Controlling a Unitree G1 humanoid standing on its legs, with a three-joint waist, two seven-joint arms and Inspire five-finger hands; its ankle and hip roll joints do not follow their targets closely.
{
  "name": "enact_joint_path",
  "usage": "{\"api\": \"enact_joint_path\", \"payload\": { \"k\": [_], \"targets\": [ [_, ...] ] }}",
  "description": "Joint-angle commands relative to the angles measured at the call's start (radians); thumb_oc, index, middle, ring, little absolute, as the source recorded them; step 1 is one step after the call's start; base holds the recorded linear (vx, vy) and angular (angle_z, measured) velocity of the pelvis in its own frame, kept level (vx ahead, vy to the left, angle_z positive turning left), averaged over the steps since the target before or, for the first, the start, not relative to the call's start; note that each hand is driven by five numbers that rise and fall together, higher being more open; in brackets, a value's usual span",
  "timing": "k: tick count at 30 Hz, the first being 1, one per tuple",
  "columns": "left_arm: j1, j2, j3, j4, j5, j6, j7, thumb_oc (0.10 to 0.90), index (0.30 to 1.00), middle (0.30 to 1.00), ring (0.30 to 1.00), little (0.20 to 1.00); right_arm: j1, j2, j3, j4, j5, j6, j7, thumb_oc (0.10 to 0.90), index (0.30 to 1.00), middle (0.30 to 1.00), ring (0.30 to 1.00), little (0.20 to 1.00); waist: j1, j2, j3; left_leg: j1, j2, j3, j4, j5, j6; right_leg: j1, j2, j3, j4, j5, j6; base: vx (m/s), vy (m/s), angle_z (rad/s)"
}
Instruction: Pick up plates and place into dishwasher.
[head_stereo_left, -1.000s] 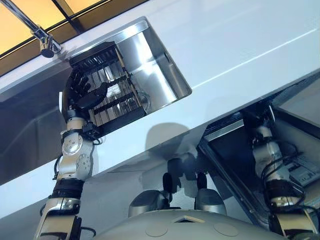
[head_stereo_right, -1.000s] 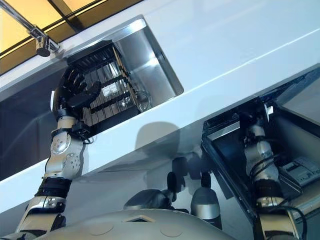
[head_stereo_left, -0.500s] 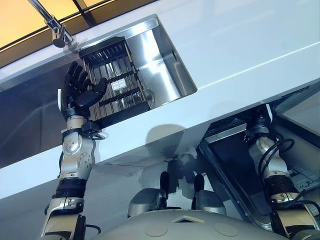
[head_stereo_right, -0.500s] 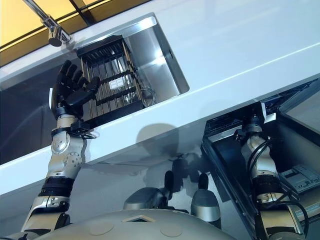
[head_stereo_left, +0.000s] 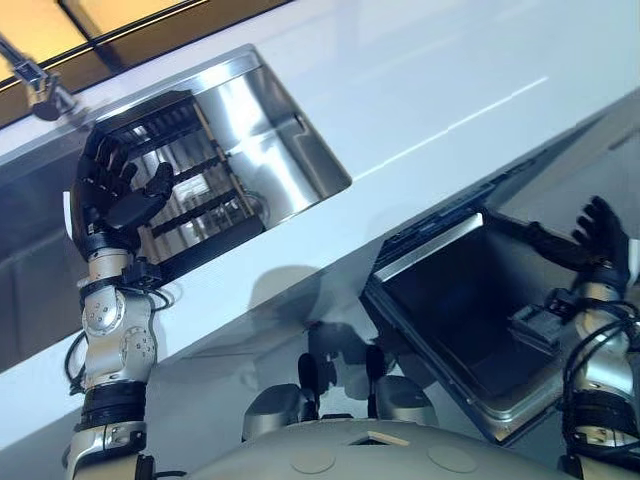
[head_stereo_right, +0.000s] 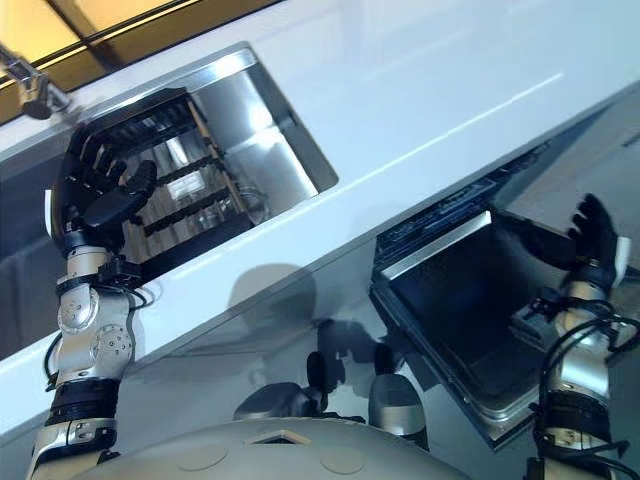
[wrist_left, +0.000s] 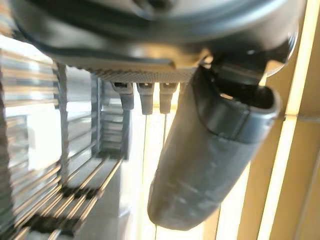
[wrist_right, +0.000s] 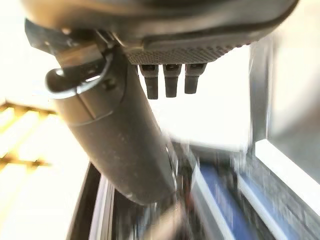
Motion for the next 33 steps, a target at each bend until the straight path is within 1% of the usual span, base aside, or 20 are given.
{"api": "enact_joint_path", "payload": {
  "k": [1, 6, 9, 11, 14, 15, 18, 21, 22, 24, 25, 26, 27, 30, 31, 33],
  "targets": [
    [-0.066, 0.031, -0.034, 0.06, -0.03, -0.1, -0.024, 0.8, 0.9, 0.9, 0.9, 0.9, -0.022, -0.128, -0.061, 0.055, 0.038, -0.111, -0.051, 0.8, 0.9, 0.9, 0.9, 0.9, -0.046, 0.005, -0.082, -0.014, -0.057, 0.057, 0.078, -0.177, 0.046, -0.106, -0.014, -0.039, 0.149, -0.105, 0.078, -0.06, 0.023, -0.3],
    [-0.101, 0.052, -0.067, 0.078, -0.039, -0.11, -0.008, 0.8, 0.9, 0.9, 0.9, 0.9, -0.029, -0.161, -0.096, 0.182, 0.087, -0.129, -0.138, 0.8, 0.9, 0.9, 0.9, 0.9, -0.058, 0.011, -0.062, -0.03, -0.059, 0.077, 0.104, -0.195, 0.056, -0.15, -0.028, -0.027, 0.185, -0.099, 0.091, -0.07, 0.008, -0.27],
    [-0.124, 0.06, -0.084, 0.086, -0.026, -0.122, 0.015, 0.8, 0.9, 0.9, 0.9, 0.9, -0.035, -0.164, -0.108, 0.244, 0.139, -0.141, -0.197, 0.8, 0.9, 0.9, 0.9, 0.9, -0.064, 0.019, -0.043, -0.05, -0.064, 0.079, 0.122, -0.201, 0.06, -0.183, -0.037, -0.02, 0.216, -0.099, 0.093, -0.06, 0.007, -0.12],
    [-0.143, 0.066, -0.099, 0.096, -0.022, -0.133, 0.026, 0.8, 0.9, 0.9, 0.9, 0.9, -0.047, -0.169, -0.12, 0.294, 0.182, -0.153, -0.222, 0.8, 0.9, 0.9, 0.9, 0.9, -0.067, 0.031, -0.026, -0.069, -0.068, 0.079, 0.138, -0.204, 0.062, -0.205, -0.042, -0.013, 0.234, -0.1, 0.092, -0.06, 0.041, -0.22],
    [-0.176, 0.075, -0.13, 0.092, -0.022, -0.138, 0.063, 0.8, 0.9, 0.9, 0.9, 0.9, -0.078, -0.183, -0.132, 0.364, 0.314, -0.167, -0.212, 0.8, 0.9, 0.9, 0.9, 0.9, -0.074, 0.065, 0.008, -0.106, -0.074, 0.083, 0.172, -0.206, 0.06, -0.244, -0.052, 0.002, 0.256, -0.101, 0.086, -0.06, 0.079, -0.15],
    [-0.182, 0.076, -0.137, 0.092, -0.02, -0.141, 0.073, 0.8, 0.9, 0.9, 0.9, 0.9, -0.087, -0.187, -0.13, 0.375, 0.346, -0.165, -0.204, 0.8, 0.9, 0.9, 0.9, 0.9, -0.074, 0.071, 0.015, -0.117, -0.075, 0.085, 0.183, -0.208, 0.06, -0.254, -0.054, 0.004, 0.262, -0.101, 0.084, -0.06, 0.057, -0.15],
    [-0.214, 0.082, -0.16, 0.082, -0.031, -0.158, 0.111, 0.8, 0.9, 0.9, 0.9, 0.9, -0.144, -0.186, -0.1, 0.404, 0.473, -0.171, -0.185, 0.8, 0.9, 0.9, 0.9, 0.9, -0.071, 0.093, 0.064, -0.188, -0.078, 0.098, 0.273, -0.219, 0.058, -0.312, -0.067, -0.001, 0.302, -0.103, 0.069, -0.11, 0.025, -0.09],
    [-0.254, 0.088, -0.169, 0.079, -0.044, -0.18, 0.138, 0.8, 0.9, 0.9, 0.9, 0.9, -0.201, -0.173, -0.068, 0.431, 0.62, -0.172, -0.079, 0.8, 0.9, 0.9, 0.9, 0.9, -0.07, 0.106, 0.111, -0.278, -0.069, 0.107, 0.393, -0.257, 0.056, -0.38, -0.076, -0.002, 0.359, -0.124, 0.051, -0.1, -0.019, -0.01],
    [-0.268, 0.094, -0.17, 0.075, -0.044, -0.185, 0.148, 0.8, 0.9, 0.9, 0.9, 0.9, -0.219, -0.164, -0.053, 0.431, 0.686, -0.166, -0.018, 0.8, 0.9, 0.9, 0.9, 0.9, -0.069, 0.109, 0.128, -0.314, -0.062, 0.108, 0.437, -0.27, 0.054, -0.408, -0.078, -0.005, 0.384, -0.132, 0.043, -0.13, -0.063, 0.04],
    [-0.296, 0.105, -0.17, 0.062, -0.047, -0.19, 0.166, 0.8, 0.9, 0.9, 0.9, 0.9, -0.244, -0.148, -0.031, 0.436, 0.767, -0.158, 0.093, 0.8, 0.9, 0.9, 0.9, 0.9, -0.068, 0.111, 0.157, -0.379, -0.051, 0.106, 0.511, -0.287, 0.052, -0.464, -0.072, -0.006, 0.435, -0.146, 0.027, -0.14, -0.092, 0.03],
    [-0.31, 0.115, -0.166, 0.056, -0.05, -0.196, 0.175, 0.8, 0.9, 0.9, 0.9, 0.9, -0.255, -0.134, -0.013, 0.429, 0.828, -0.146, 0.166, 0.8, 0.9, 0.9, 0.9, 0.9, -0.069, 0.111, 0.177, -0.426, -0.042, 0.102, 0.562, -0.3, 0.05, -0.507, -0.067, -0.007, 0.477, -0.158, 0.015, -0.13, -0.104, 0.02],
    [-0.319, 0.12, -0.164, 0.058, -0.052, -0.201, 0.175, 0.8, 0.9, 0.9, 0.9, 0.9, -0.258, -0.126, -0.003, 0.423, 0.858, -0.138, 0.201, 0.8, 0.9, 0.9, 0.9, 0.9, -0.068, 0.11, 0.188, -0.443, -0.036, 0.1, 0.579, -0.302, 0.048, -0.524, -0.063, -0.009, 0.495, -0.163, 0.01, -0.12, -0.115, 0.05],
    [-0.334, 0.131, -0.158, 0.062, -0.056, -0.203, 0.172, 0.8, 0.9, 0.9, 0.9, 0.9, -0.264, -0.114, 0.01, 0.42, 0.901, -0.125, 0.263, 0.8, 0.9, 0.9, 0.9, 0.9, -0.068, 0.108, 0.205, -0.475, -0.028, 0.093, 0.606, -0.308, 0.046, -0.555, -0.058, -0.014, 0.529, -0.173, 0.003, -0.09, -0.121, 0.07],
    [-0.365, 0.162, -0.145, 0.061, -0.054, -0.208, 0.176, 0.8, 0.9, 0.9, 0.9, 0.9, -0.267, -0.078, 0.054, 0.407, 0.983, -0.042, 0.432, 0.8, 0.9, 0.9, 0.9, 0.9, -0.059, 0.099, 0.245, -0.552, -0.015, 0.073, 0.65, -0.309, 0.043, -0.627, -0.045, -0.037, 0.599, -0.194, -0.017, -0.1, -0.139, 0.06],
    [-0.374, 0.173, -0.14, 0.062, -0.052, -0.21, 0.179, 0.8, 0.9, 0.9, 0.9, 0.9, -0.267, -0.068, 0.072, 0.409, 0.995, -0.009, 0.482, 0.8, 0.9, 0.9, 0.9, 0.9, -0.054, 0.097, 0.258, -0.576, -0.013, 0.067, 0.655, -0.304, 0.042, -0.649, -0.04, -0.047, 0.616, -0.199, -0.023, -0.07, -0.143, 0.04],
    [-0.384, 0.194, -0.135, 0.062, -0.061, -0.207, 0.18, 0.8, 0.9, 0.9, 0.9, 0.9, -0.261, -0.06, 0.102, 0.418, 0.98, 0.033, 0.559, 0.8, 0.9, 0.9, 0.9, 0.9, -0.042, 0.089, 0.258, -0.616, -0.013, 0.051, 0.654, -0.292, 0.039, -0.679, -0.036, -0.061, 0.631, -0.203, -0.032, -0.03, -0.162, 0.06]
  ]
}}
